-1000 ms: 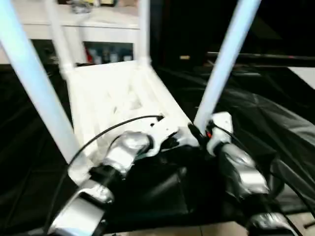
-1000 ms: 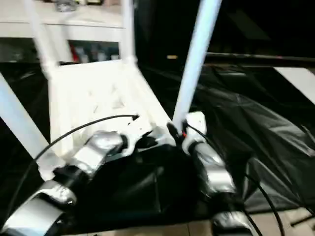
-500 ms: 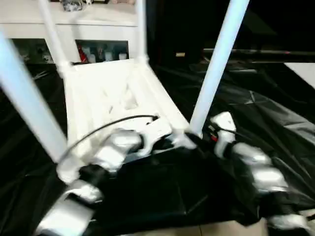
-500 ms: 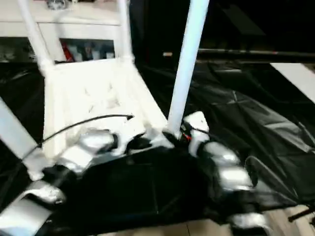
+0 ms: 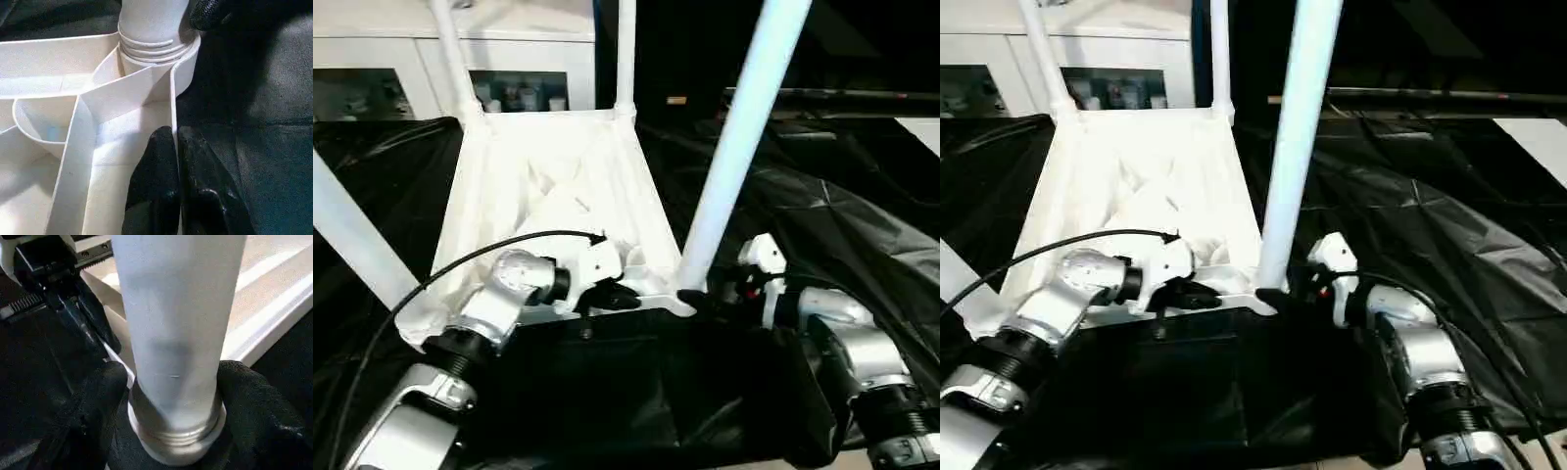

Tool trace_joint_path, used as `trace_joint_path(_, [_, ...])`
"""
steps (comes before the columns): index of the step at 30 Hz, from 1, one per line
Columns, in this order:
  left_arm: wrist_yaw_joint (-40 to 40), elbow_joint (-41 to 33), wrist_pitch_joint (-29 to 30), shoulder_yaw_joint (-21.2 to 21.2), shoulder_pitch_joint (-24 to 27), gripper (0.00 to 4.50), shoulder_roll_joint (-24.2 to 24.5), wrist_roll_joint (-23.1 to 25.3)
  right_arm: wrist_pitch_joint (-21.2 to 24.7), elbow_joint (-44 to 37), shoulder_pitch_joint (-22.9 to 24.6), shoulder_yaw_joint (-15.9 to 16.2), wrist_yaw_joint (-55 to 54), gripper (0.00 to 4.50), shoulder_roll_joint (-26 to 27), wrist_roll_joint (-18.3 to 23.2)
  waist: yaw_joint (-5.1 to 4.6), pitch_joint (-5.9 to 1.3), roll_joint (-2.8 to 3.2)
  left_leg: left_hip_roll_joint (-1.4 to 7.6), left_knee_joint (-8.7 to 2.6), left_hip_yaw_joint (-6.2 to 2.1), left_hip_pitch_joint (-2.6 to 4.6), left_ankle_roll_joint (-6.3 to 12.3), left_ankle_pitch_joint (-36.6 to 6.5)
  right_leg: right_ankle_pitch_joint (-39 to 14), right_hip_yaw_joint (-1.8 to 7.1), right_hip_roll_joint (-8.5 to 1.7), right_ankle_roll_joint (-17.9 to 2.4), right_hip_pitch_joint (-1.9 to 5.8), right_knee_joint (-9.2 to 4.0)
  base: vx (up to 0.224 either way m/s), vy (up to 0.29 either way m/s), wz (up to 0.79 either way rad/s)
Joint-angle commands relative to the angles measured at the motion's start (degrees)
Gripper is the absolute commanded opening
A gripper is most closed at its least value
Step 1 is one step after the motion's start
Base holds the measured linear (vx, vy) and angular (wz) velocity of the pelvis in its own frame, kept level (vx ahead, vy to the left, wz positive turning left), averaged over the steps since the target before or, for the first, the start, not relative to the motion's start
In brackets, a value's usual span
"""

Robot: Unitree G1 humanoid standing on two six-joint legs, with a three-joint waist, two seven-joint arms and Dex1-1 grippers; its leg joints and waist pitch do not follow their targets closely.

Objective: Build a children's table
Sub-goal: Rotate leg to tighten

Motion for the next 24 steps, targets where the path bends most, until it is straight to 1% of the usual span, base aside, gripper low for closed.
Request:
trace_joint_path(1, [-1.4, -0.1, 0.4, -2.2, 1.3, 0.00, -0.1, 1.1, 0.2, 1.3, -0.3, 2.5, 1.1, 3.01, 1.2, -0.4, 0.20, -2.61, 0.00, 3.52, -3.81, -1.29, 0.84, 3.23, -13.2, -7.6, 2.16, -3.51, -16.1, 1.86, -3.38, 0.000, 0.000, 0.00])
trace_joint_path(2, [-1.6, -0.3, 0.6, -2.2, 1.5, 0.00, -0.1, 0.9, 0.0, 1.6, -0.6, 2.4, 1.1, 3.01, 1.4, -0.4, 0.19, -2.54, 0.04, 3.49, -3.87, -1.33, 0.93, 2.52, -14.4, -9.5, 2.22, -3.49, -15.6, 1.76, -3.55, 0.000, 0.000, 0.00])
trace_joint_path(3, [-1.7, -0.4, 0.7, -2.2, 1.5, 0.00, -0.1, 0.9, 0.0, 1.7, -0.6, 2.4, 1.2, 2.88, 1.4, -0.3, 0.24, -2.55, 0.05, 3.49, -3.92, -1.35, 0.97, 2.01, -14.8, -10.3, 2.28, -3.50, -15.2, 1.75, -3.60, 0.000, 0.000, 0.00])
trace_joint_path(4, [-1.8, -0.8, 0.9, -2.3, 1.7, 0.00, 0.0, 0.7, 0.1, 2.2, -1.0, 2.3, 1.4, 2.74, 1.6, 0.1, 0.23, -2.56, -0.03, 3.51, -3.93, -1.35, 0.95, 1.91, -14.7, -10.2, 2.31, -3.52, -15.1, 1.75, -3.59, 0.000, 0.000, 0.00])
trace_joint_path(7, [-2.0, -1.2, 1.1, -2.4, 2.0, 0.00, 0.3, 0.6, 0.1, 2.9, -1.4, 2.2, 2.3, 2.63, 1.5, 0.5, 0.26, -2.69, 0.04, 3.42, -3.85, -1.35, 0.88, 1.97, -13.4, -7.9, 2.28, -3.40, -15.3, 1.83, -3.28, 0.000, 0.000, 0.00])
trace_joint_path(8, [-2.1, -1.4, 1.2, -2.4, 2.1, 0.00, 0.4, 0.5, 0.1, 3.1, -1.3, 2.2, 2.6, 2.45, 1.4, 0.5, 0.25, -2.72, -0.02, 3.37, -3.78, -1.33, 0.77, 2.24, -12.8, -6.9, 2.25, -3.41, -15.4, 1.95, -3.16, 0.000, 0.000, 0.00])
trace_joint_path(9, [-2.2, -1.4, 1.2, -2.3, 2.1, 0.00, 0.4, 0.6, 0.1, 3.2, -1.3, 2.2, 3.1, 2.38, 1.3, 0.4, 0.27, -2.80, -0.04, 3.34, -3.64, -1.28, 0.78, 2.65, -12.0, -5.7, 2.25, -3.40, -15.6, 2.00, -3.03, 0.000, 0.000, 0.00])
trace_joint_path(12, [-2.3, -1.4, 1.3, -2.2, 2.2, 0.00, 0.7, 0.7, -0.2, 3.9, -1.3, 2.1, 4.3, 2.33, 0.9, 0.2, 0.33, -2.81, -0.03, 3.33, -3.53, -1.24, 0.71, 3.56, -10.7, -4.1, 2.18, -3.39, -16.0, 2.06, -2.87, 0.000, 0.000, 0.00])
trace_joint_path(15, [-2.3, -1.6, 1.5, -2.1, 2.3, 0.00, 0.7, 0.6, -0.3, 4.1, -1.2, 2.2, 4.6, 2.19, 0.9, 0.2, 0.39, -2.80, -0.17, 3.35, -3.50, -1.21, 0.75, 3.65, -10.8, -5.1, 2.16, -3.42, -16.1, 2.06, -2.93, 0.000, 0.000, 0.00])
trace_joint_path(20, [-2.5, -2.4, 2.4, -2.2, 2.8, 0.00, 0.9, 0.3, -0.2, 4.3, -0.8, 2.0, 4.9, 2.13, 1.2, 0.7, 0.44, -2.83, -0.08, 3.35, -3.49, -1.22, 0.81, 3.47, -10.9, -5.4, 2.16, -3.39, -16.1, 2.03, -2.92, 0.000, 0.000, 0.00])
trace_joint_path(21, [-0.2, -2.0, 3.2, -1.7, 2.8, 0.00, 0.0, 0.5, 0.6, 4.3, -0.4, 0.7, 1.3, 2.13, 2.7, 1.1, 0.35, -2.82, 0.06, 3.36, -3.51, -1.21, 0.78, 3.48, -11.0, -5.3, 2.21, -3.40, -16.2, 1.96, -2.87, 0.000, 0.000, 0.00])
trace_joint_path(22, [1.9, -1.3, 3.9, -1.2, 2.4, 0.00, -0.8, 0.8, 0.3, 4.5, -0.1, 0.1, -1.2, 2.13, 3.6, 0.8, 0.37, -2.81, 0.01, 3.37, -3.52, -1.22, 0.84, 3.42, -11.0, -5.4, 2.18, -3.39, -16.1, 1.96, -2.95, 0.000, 0.000, 0.00])
trace_joint_path(24, [3.3, -0.9, 4.3, -1.0, 2.2, 0.00, -1.3, 1.1, -0.1, 4.6, 0.1, -0.3, -2.8, 2.12, 4.2, 0.6, 0.27, -2.68, -0.05, 3.36, -3.65, -1.28, 0.81, 2.81, -12.1, -6.8, 2.22, -3.42, -15.9, 1.88, -3.11, 0.000, 0.000, 0.00])
